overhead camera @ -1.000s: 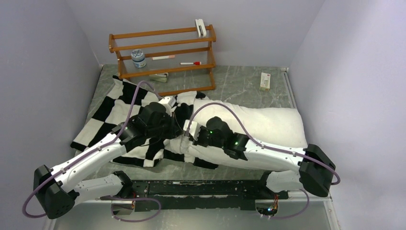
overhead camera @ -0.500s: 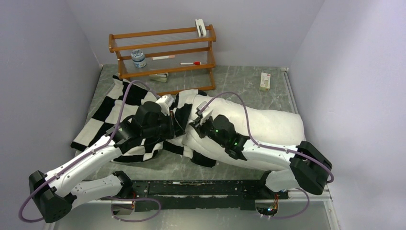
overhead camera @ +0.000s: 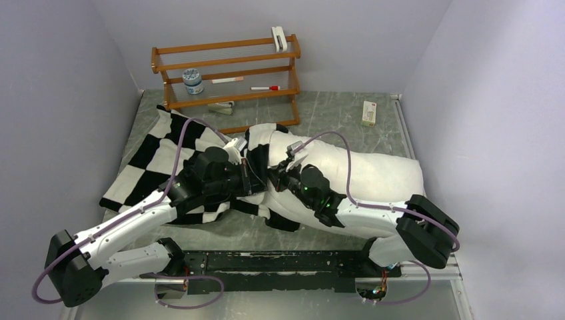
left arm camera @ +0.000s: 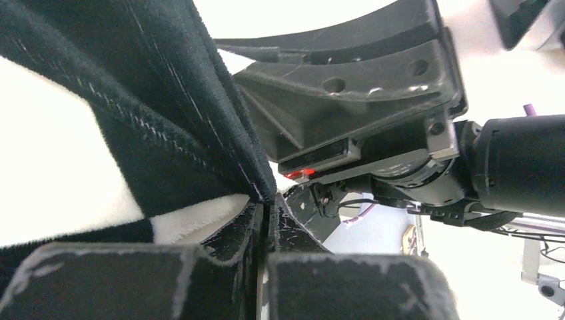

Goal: Put the pillow into the pillowcase

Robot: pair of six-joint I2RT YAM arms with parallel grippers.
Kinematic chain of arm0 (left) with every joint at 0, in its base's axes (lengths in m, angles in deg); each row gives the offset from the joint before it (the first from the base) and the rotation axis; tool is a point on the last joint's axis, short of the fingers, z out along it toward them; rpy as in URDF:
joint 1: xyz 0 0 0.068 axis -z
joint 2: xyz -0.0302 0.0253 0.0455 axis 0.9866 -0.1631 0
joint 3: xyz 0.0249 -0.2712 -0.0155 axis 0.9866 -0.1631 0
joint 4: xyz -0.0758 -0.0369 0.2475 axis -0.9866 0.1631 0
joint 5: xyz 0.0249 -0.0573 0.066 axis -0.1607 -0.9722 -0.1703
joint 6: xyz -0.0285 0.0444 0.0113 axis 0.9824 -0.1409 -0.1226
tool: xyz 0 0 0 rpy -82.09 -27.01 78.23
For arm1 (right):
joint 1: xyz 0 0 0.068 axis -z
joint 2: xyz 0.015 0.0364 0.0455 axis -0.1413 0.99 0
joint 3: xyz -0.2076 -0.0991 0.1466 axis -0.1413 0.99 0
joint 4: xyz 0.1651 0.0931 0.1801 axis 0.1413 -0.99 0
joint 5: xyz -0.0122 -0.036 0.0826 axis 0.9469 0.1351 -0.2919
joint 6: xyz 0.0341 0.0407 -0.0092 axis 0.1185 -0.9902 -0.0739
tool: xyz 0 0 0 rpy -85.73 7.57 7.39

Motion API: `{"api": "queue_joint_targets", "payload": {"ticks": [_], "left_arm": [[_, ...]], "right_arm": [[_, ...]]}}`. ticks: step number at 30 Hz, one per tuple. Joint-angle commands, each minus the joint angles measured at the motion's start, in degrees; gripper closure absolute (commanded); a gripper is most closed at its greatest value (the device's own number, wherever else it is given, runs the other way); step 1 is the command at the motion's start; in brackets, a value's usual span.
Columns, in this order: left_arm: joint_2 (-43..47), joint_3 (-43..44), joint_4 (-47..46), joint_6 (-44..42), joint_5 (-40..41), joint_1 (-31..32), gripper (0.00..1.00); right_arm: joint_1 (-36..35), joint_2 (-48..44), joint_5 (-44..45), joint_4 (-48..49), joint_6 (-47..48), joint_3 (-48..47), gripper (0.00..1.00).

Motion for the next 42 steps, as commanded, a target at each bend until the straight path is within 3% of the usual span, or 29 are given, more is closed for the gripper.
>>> {"api": "queue_joint_targets", "payload": {"ticks": [1,5,11,14,16,21,23,25,27,30,33,36,39,42], "left_arm": [[1.3,-1.0,-5.8,2.8,-1.8,1.1,0.95],[2.7,-2.5,-9.7,4.0,-0.9,1.2,0.93],[0.8,7.3,6.7,-5.3,8.2,1.1,0.58],[0.8,10.6,9.3,-8.0,11.7,1.1,0.51],[0.0,12.7,10.6,-9.4,13.0,1.2,0.49],[-4.3,17.8,13.0,-12.9,17.5,1.2,0.46],[-6.4,19.3,13.6,-15.0,21.4,1.0,0.46],[-9.1,20.9,13.2,-17.1,23.6,0.2,0.44],[-12.3,23.5,12.6,-18.8,25.1,-0.7,0.43],[-17.3,26.9,11.0,-20.8,25.9,-2.2,0.41],[-22.3,29.8,9.6,-21.5,24.9,-3.8,0.41],[-24.8,31.1,9.2,-22.0,24.8,-4.8,0.41],[-25.1,29.4,7.9,-22.0,24.7,-5.0,0.40],[-25.3,26.7,5.4,-22.0,24.1,-5.1,0.41]], "right_arm": [[-0.1,1.0,4.9,3.4,-4.4,0.3,1.00],[0.0,-4.0,1.9,-3.4,-2.1,0.8,0.83],[4.1,-13.6,-1.1,-33.5,3.3,-11.2,0.51],[9.3,-16.6,-5.7,-40.4,5.2,-15.0,0.33],[12.6,-17.5,-9.4,-44.4,6.2,-17.3,0.27],[20.4,-13.4,-18.2,-48.4,9.7,-23.7,0.23],[24.3,-9.5,-24.3,-49.1,10.7,-26.5,0.16],[28.2,-4.1,-30.3,-48.9,11.4,-29.5,0.03],[29.9,0.9,-33.7,-48.9,12.6,-32.2,0.00],[31.8,7.9,-38.2,-49.0,13.7,-35.4,0.01],[32.4,15.5,-44.9,-51.1,14.9,-37.6,0.13],[31.5,18.4,-48.3,-51.4,13.7,-34.6,0.37],[29.5,13.3,-46.1,-43.1,9.3,-26.0,0.73],[27.9,7.0,-43.2,-34.5,4.0,-18.6,0.96]]}}
